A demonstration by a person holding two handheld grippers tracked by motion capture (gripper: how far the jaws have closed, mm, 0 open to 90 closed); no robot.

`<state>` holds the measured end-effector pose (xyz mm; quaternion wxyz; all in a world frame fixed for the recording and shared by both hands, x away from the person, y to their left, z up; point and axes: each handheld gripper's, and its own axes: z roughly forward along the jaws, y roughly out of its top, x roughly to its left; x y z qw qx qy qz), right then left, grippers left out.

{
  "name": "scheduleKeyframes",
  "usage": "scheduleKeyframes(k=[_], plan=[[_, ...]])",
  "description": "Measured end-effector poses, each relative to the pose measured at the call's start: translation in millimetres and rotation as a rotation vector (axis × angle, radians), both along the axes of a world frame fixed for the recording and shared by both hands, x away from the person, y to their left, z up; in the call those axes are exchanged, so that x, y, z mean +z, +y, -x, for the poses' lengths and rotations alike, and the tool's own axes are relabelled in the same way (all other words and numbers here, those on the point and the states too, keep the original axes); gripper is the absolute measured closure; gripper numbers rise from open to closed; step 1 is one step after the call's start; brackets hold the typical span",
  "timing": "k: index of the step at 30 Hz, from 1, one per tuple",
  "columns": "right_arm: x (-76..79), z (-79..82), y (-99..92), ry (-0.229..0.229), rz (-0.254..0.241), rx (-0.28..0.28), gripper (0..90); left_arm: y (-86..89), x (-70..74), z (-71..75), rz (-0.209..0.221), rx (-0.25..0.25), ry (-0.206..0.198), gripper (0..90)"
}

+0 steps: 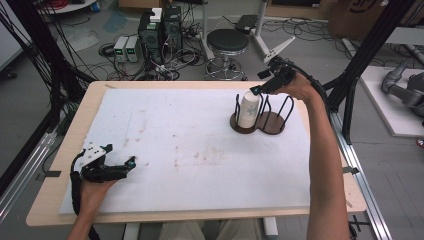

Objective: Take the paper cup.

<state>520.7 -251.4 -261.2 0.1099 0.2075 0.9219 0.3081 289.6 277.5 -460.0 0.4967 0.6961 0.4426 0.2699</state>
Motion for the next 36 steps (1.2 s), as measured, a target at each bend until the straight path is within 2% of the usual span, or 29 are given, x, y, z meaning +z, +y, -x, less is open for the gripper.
scheduleKeyframes(k=[2,5,11,17,20,28,31,36], plan=[[-0.5,-1.6,1.7,0.002,0.017,0.0,19.7,-0.1,-0.1,0.1,-0.003,-0.001,-0.001,1.9],[-3.9,-6.4,6.4,0.033,0.057,0.008,19.6,-0.4,-0.1,0.1,-0.005,-0.001,-0.002,2.0],[-11.0,-10.8,9.8,0.044,0.11,0.02,19.6,-1.2,-0.1,0.1,-0.007,0.002,-0.001,1.9],[-13.1,-11.8,11.2,0.053,0.116,0.02,19.6,-1.4,-0.1,0.4,-0.012,0.001,-0.005,1.9],[-16.9,-13.7,12.1,0.05,0.143,0.034,19.6,-1.3,0.0,0.4,-0.013,0.002,-0.003,1.9],[-23.1,-15.5,14.9,0.067,0.168,0.041,19.6,-2.4,0.0,0.7,-0.021,0.004,-0.007,1.9],[-26.5,-16.6,16.8,0.069,0.193,0.044,19.7,-2.4,-0.1,0.7,-0.023,0.001,-0.011,1.9],[-29.3,-17.6,18.3,0.082,0.198,0.051,19.8,-2.8,-0.1,0.8,-0.024,0.001,-0.01,1.9]])
